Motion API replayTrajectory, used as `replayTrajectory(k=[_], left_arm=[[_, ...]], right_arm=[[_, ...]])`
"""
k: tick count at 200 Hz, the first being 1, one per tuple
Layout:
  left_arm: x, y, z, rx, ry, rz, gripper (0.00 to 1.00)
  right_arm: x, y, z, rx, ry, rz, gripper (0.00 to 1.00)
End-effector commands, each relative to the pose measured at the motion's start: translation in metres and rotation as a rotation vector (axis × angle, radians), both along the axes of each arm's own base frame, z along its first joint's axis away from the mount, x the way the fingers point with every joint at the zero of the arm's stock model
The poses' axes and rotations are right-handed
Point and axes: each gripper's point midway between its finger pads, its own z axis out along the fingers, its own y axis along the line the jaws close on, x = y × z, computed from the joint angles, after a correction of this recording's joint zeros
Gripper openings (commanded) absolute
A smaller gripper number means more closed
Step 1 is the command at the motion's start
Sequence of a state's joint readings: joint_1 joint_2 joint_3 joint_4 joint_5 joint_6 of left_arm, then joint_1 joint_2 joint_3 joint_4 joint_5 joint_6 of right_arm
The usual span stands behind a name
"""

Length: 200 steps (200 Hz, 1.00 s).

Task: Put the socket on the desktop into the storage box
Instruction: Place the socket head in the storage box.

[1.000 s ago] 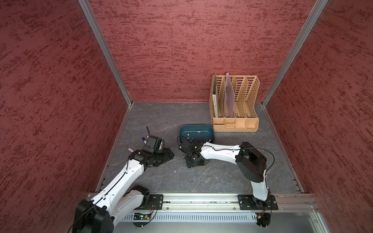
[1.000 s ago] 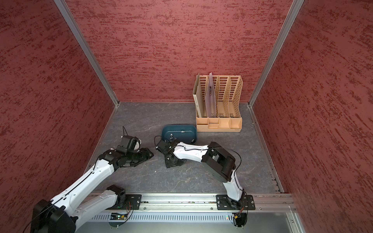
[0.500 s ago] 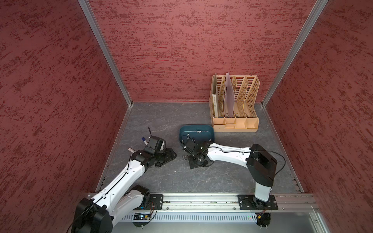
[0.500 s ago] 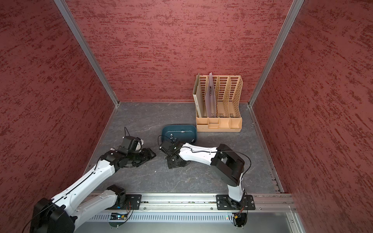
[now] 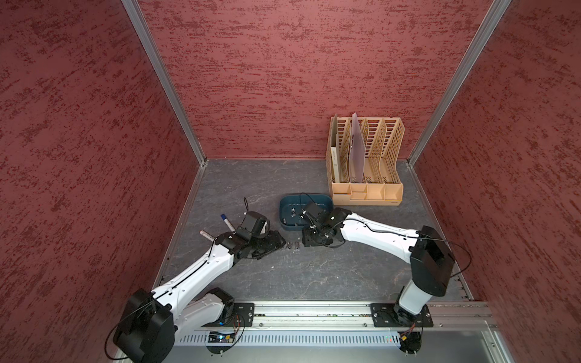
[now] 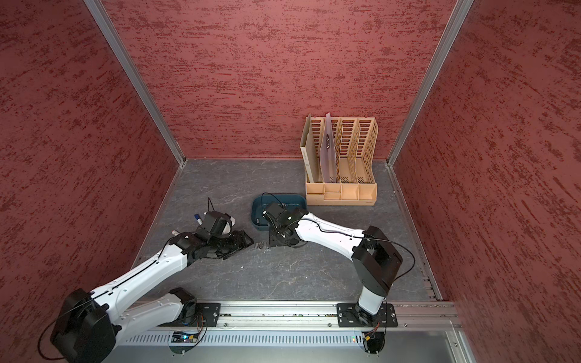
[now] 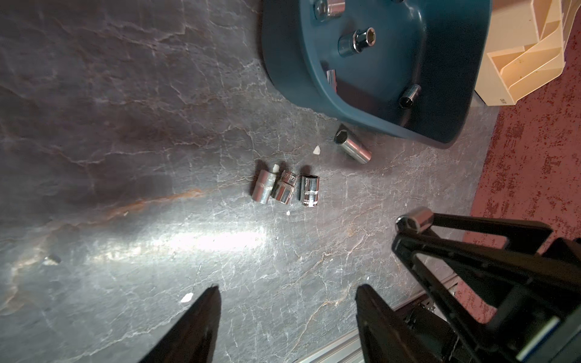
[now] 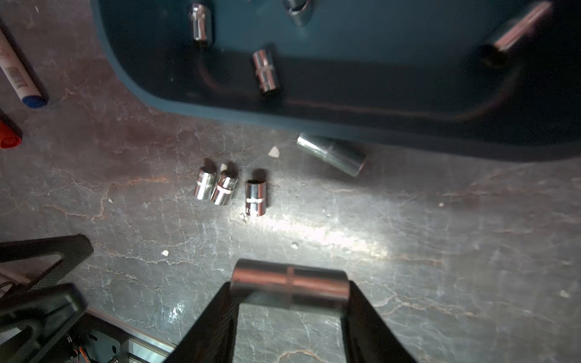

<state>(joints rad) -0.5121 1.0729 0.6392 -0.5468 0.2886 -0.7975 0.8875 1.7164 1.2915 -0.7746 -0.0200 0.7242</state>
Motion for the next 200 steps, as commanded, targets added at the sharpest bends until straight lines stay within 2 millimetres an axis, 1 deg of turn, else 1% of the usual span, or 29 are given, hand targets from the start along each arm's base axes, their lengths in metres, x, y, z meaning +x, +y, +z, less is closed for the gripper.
replayTrajectory(k=[1, 54, 79, 102, 123, 150, 200], left_arm=[[0.017, -0.011, 0.020, -0.042, -0.059, 0.006, 0.71], [0.034, -0.020, 0.031, -0.053, -0.080, 0.002, 0.71], [0.039, -0.020, 0.033, -0.050, -0.084, 0.003, 0.71], [0.042, -0.019, 0.034, -0.059, -0.084, 0.009, 0.71], [0.043, -0.015, 0.033, -0.057, -0.082, 0.014, 0.71], [0.042, -0.012, 0.029, -0.054, -0.074, 0.018, 0.71], [0.039, -0.008, 0.019, -0.042, -0.055, 0.024, 0.71]], right_arm=[[0.022, -0.007, 0.022, 0.005, -0.062, -0.003, 0.53], [0.071, -0.016, 0.029, 0.000, -0.085, -0.042, 0.53], [0.093, -0.018, 0.026, -0.011, -0.087, -0.057, 0.53], [0.110, -0.021, 0.018, -0.032, -0.075, -0.075, 0.53], [0.121, -0.023, 0.011, -0.045, -0.070, -0.089, 0.53], [0.132, -0.027, 0.002, -0.055, -0.058, -0.109, 0.54], [0.142, -0.033, -0.016, -0.083, -0.036, -0.129, 0.54]])
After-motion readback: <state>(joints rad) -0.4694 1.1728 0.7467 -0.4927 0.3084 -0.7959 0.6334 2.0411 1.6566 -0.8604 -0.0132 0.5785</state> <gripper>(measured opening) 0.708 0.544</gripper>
